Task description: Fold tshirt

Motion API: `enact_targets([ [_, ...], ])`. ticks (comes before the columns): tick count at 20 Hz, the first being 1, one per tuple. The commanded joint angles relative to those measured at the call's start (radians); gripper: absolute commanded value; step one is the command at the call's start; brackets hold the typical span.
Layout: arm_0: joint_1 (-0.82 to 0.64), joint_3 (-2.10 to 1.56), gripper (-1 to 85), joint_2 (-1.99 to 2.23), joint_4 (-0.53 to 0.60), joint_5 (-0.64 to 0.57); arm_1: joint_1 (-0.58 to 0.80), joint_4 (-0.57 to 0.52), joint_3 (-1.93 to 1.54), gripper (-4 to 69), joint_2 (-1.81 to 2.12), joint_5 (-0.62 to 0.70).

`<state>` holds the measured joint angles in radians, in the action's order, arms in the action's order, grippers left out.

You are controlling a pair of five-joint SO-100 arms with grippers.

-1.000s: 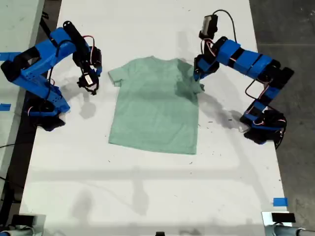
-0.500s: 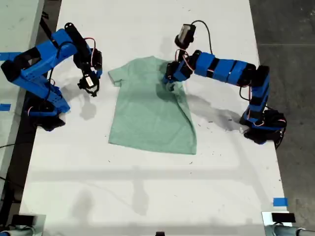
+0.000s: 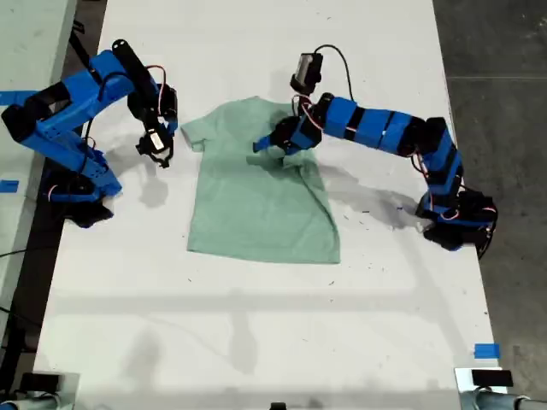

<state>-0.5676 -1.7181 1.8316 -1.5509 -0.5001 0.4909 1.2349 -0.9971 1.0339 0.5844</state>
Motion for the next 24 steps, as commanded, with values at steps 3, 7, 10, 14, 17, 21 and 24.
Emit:
enact_targets([
  [3, 0.029, 0.012, 3.3, 0.008, 0.005, 0.028, -0.025, 0.262, -0.081, 32.6, 0.423, 0.011],
  [7, 0.011, 0.078, 26.2, 0.008, -0.020, 0.014, -0.072, 0.278, -0.321, 32.8, 0.611, -0.035],
  [10, -0.048, 0.187, 28.0, -0.025, -0.060, -0.054, -0.104, 0.244, -0.423, 32.7, 0.661, -0.058],
  [14, -0.129, 0.204, 28.1, -0.100, -0.002, -0.100, -0.118, 0.230, -0.468, 32.6, 0.701, -0.077],
  [17, -0.160, 0.199, 28.2, -0.236, 0.080, -0.104, -0.130, 0.230, -0.479, 32.5, 0.726, -0.084],
  [21, -0.181, 0.201, 28.9, -0.459, 0.199, -0.087, -0.164, 0.233, -0.528, 32.4, 0.799, -0.114],
  [24, -0.198, 0.204, 29.9, -0.595, 0.255, -0.044, -0.184, 0.233, -0.615, 32.3, 0.902, -0.147],
])
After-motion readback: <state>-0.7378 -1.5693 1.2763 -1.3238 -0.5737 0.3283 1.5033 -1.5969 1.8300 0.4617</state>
